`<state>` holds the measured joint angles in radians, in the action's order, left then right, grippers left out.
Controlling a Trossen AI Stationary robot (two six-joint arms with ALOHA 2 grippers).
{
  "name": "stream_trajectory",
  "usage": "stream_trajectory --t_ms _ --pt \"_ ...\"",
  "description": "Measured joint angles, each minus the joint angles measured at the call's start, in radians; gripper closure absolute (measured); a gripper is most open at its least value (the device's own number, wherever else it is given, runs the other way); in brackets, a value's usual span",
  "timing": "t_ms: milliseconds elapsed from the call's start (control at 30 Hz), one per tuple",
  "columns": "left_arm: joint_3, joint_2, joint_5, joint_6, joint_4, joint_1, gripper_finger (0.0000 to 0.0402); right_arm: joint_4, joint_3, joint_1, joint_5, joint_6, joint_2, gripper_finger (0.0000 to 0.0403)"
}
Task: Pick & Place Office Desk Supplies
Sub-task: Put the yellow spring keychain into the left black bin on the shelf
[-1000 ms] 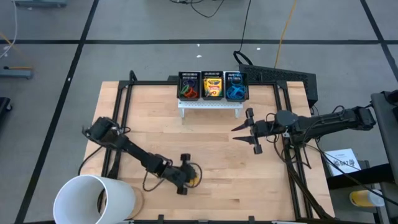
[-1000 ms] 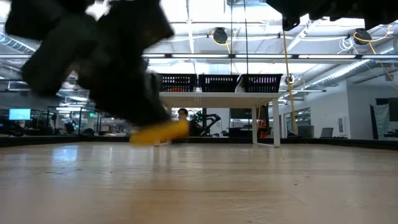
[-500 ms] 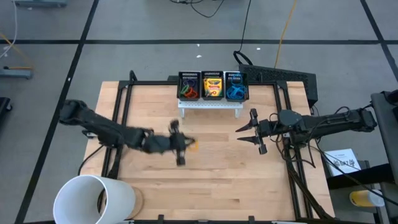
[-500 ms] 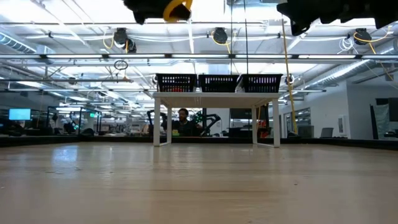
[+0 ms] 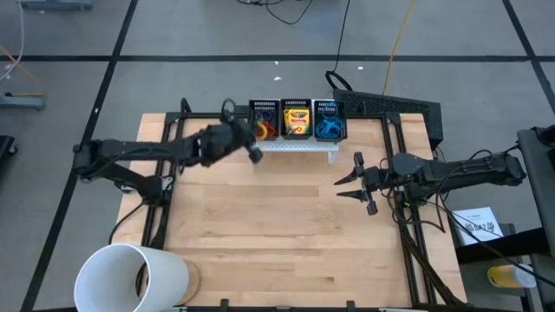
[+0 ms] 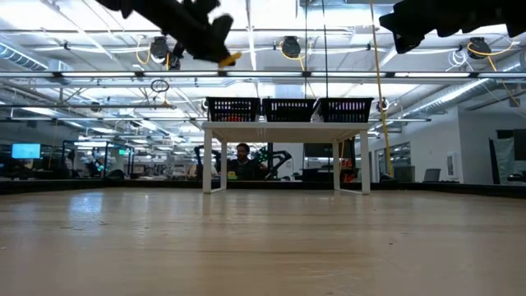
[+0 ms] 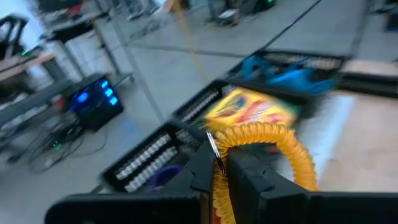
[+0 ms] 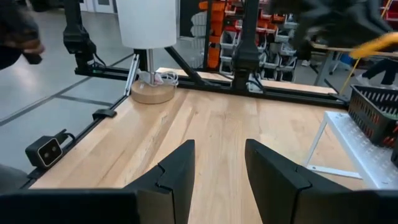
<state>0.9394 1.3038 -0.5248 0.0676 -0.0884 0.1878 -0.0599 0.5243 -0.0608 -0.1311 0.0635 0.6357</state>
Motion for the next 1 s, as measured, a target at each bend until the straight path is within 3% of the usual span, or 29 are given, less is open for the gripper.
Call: stream_trajectory --t_ms 333,633,733,1000 --pt "-0.001 0.075 0.213 -0.075 -0.082 0.222 0.0371 0.013 0.000 0.000 0.000 0.000 0.000 0.0273" --pt "0.001 0.165 0.240 -0.085 -0.102 0.258 0.0364 0.023 -0.001 0.002 0.001 0.001 0.000 0.0273" --pt "0.001 0.179 0.256 -0.132 -0.103 0.268 0.0336 0.024 -0.001 0.002 0.002 0.001 0.000 0.0273" --pt "0.001 0.181 0.309 -0.207 -0.087 0.286 0.0218 0.021 -0.001 0.002 0.001 0.001 0.000 0.0273"
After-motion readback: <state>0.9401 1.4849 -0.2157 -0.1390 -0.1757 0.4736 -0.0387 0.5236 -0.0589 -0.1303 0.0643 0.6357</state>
